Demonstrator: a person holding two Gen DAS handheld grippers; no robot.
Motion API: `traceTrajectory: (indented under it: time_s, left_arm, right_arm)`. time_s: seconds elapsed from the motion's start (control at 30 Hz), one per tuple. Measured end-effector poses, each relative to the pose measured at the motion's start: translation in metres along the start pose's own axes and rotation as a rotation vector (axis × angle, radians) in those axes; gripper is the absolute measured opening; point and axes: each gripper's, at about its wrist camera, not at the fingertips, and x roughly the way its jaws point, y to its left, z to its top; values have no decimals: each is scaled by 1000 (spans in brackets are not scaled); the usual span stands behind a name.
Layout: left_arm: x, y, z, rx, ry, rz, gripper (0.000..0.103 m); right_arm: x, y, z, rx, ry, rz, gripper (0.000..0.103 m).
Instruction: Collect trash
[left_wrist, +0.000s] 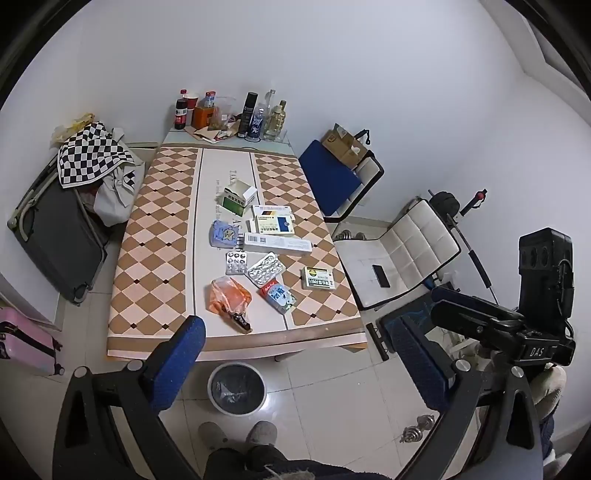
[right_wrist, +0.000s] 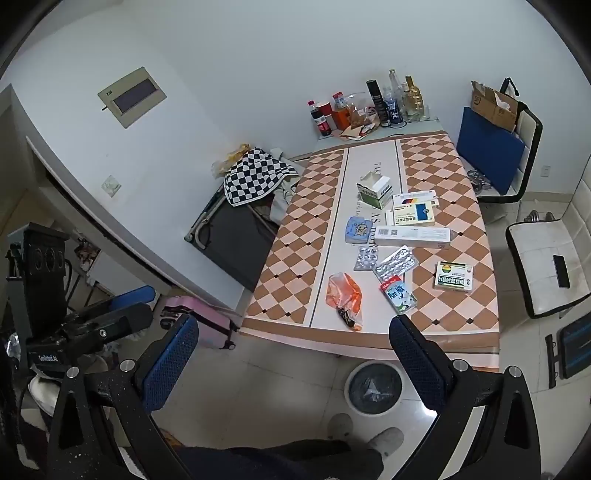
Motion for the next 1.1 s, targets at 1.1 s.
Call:
traceTrajectory:
  time_s: [1.1]
  left_arm:
    - [-3,1,-2,-31,-3,-42,103]
  right_arm:
    - [-1,2,2,-11,20,29,103]
